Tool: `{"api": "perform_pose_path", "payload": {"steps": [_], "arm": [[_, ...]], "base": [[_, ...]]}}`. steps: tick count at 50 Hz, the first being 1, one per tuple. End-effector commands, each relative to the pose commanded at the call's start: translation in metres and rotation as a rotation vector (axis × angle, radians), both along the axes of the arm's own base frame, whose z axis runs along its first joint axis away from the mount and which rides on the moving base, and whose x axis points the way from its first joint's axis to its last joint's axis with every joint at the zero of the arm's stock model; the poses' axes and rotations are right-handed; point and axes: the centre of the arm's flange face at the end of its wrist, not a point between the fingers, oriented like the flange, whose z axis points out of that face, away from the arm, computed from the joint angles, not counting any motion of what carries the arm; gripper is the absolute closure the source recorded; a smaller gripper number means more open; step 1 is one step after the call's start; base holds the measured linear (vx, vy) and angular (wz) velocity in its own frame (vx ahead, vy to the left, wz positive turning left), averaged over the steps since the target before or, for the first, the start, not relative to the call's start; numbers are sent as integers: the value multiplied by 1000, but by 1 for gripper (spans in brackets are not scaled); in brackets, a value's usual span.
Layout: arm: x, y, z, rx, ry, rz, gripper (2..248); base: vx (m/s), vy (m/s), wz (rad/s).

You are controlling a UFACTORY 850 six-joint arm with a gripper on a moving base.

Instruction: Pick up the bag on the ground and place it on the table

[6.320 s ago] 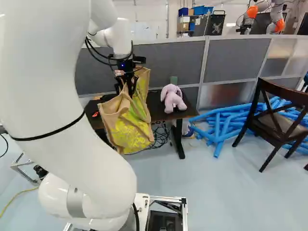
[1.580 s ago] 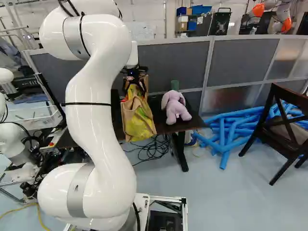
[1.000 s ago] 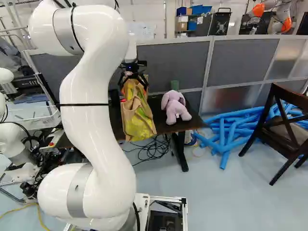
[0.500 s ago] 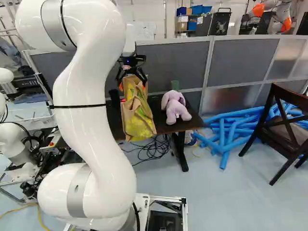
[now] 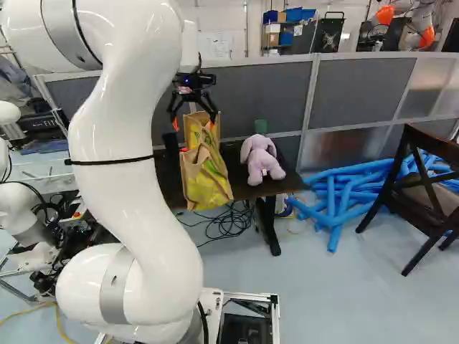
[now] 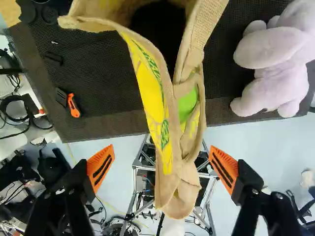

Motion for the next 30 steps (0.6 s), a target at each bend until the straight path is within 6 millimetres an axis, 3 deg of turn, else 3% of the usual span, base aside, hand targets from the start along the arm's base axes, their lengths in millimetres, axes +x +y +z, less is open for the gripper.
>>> {"api": "perform_pose_path", "payload": {"steps": [30], "arm": [[-1,0,1,0,-1,0,3]], "base": [[-25,-2,1]]}}
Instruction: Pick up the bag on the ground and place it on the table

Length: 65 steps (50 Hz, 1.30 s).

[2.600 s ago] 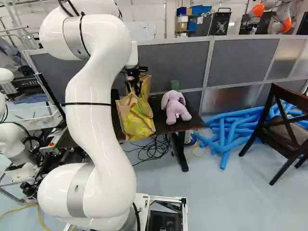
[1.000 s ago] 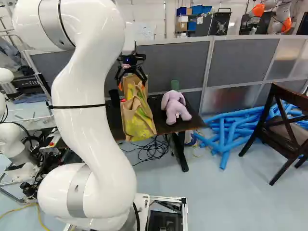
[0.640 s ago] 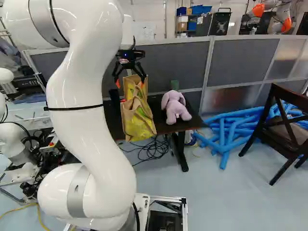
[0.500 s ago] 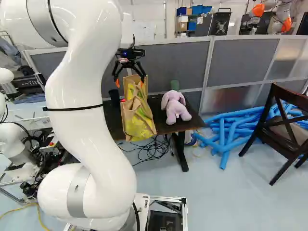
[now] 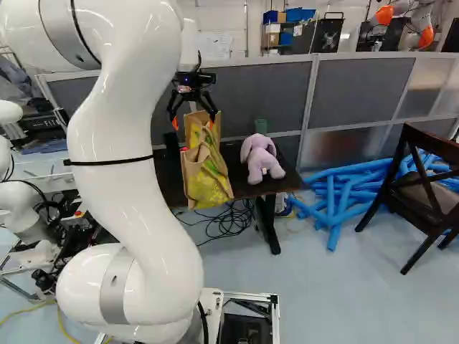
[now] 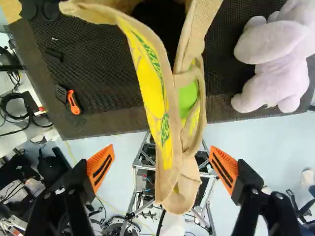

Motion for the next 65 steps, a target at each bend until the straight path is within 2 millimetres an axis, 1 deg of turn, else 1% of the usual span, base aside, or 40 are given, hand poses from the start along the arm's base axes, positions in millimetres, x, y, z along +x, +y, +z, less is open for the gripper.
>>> {"api": "perform_pose_path", "payload": {"steps": [65], "arm": [[0,0,0,0,0,0,3]], "base": [[-104,-2,10]]}}
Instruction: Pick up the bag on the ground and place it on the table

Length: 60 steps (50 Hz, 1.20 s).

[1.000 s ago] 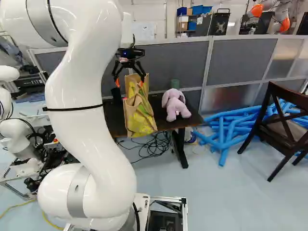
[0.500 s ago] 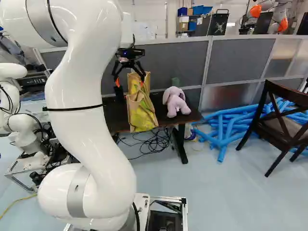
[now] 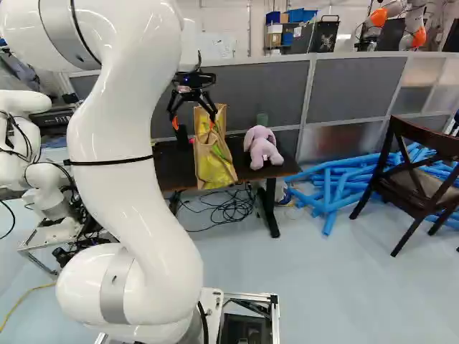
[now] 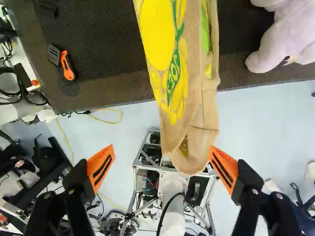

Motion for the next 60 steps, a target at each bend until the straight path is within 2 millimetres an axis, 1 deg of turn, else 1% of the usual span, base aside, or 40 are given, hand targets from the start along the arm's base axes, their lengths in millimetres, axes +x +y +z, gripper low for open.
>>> {"api": "perform_pose_path", "payload": {"steps": [60], "arm": [[0,0,0,0,0,0,3]], "base": [[-112,-3,8]]}}
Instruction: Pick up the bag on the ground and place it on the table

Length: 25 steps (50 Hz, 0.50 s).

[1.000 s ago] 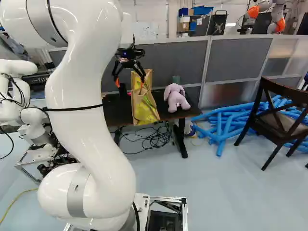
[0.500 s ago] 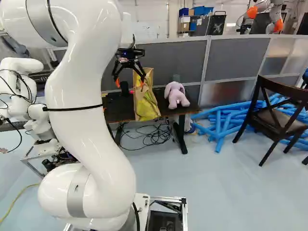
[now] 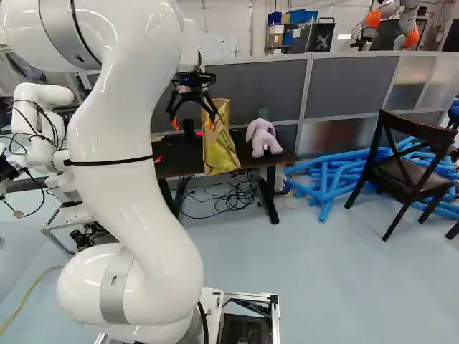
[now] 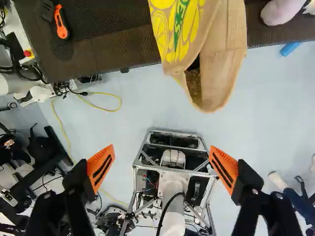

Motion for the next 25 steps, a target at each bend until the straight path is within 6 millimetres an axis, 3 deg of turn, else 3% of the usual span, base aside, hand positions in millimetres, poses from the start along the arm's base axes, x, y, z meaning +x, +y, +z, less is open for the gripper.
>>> {"api": "perform_pose_path", "payload": {"steps": [25], "arm": [[0,0,0,0,0,0,3]], "base": [[-110,-2,6]]}}
